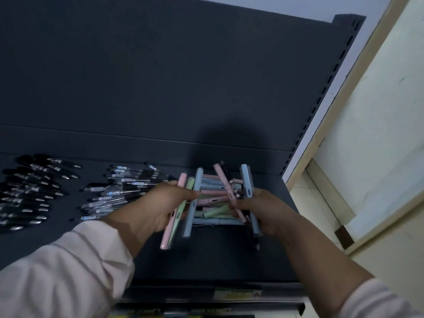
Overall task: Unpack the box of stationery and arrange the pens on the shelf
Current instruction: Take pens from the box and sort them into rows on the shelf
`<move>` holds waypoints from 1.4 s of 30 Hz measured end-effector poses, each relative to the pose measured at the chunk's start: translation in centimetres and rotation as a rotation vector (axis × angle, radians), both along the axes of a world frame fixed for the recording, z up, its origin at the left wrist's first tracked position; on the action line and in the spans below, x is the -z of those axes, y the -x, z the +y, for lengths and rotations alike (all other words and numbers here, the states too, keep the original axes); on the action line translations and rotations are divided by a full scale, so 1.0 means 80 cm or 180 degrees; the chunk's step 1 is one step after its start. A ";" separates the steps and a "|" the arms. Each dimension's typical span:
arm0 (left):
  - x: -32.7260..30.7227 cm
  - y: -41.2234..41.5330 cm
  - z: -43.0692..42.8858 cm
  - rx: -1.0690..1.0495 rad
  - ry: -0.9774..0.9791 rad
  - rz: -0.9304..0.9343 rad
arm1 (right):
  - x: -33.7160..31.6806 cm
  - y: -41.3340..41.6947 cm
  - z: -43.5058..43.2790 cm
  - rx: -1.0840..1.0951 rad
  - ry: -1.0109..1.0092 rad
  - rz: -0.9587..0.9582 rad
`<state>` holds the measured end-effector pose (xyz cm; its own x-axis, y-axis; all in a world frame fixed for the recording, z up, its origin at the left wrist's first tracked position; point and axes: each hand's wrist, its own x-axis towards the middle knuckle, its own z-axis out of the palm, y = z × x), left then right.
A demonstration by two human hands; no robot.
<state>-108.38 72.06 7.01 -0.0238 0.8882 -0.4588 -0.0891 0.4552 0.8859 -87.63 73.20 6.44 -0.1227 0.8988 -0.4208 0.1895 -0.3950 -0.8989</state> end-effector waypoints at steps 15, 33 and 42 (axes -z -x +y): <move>-0.004 -0.002 0.009 -0.0007 -0.0002 -0.0019 | -0.014 -0.001 0.047 -0.0977 -0.1026 -0.2154; -0.009 -0.009 0.004 0.0006 0.0019 -0.0245 | -0.037 0.010 0.022 0.0251 0.0307 0.1206; -0.007 -0.003 0.000 0.0046 0.0004 -0.0263 | -0.026 0.008 0.005 0.0041 0.0228 0.1023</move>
<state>-108.16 72.06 7.57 0.0271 0.8876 -0.4599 -0.1552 0.4582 0.8752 -88.30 73.59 8.53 -0.2483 0.8706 -0.4247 -0.1046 -0.4600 -0.8817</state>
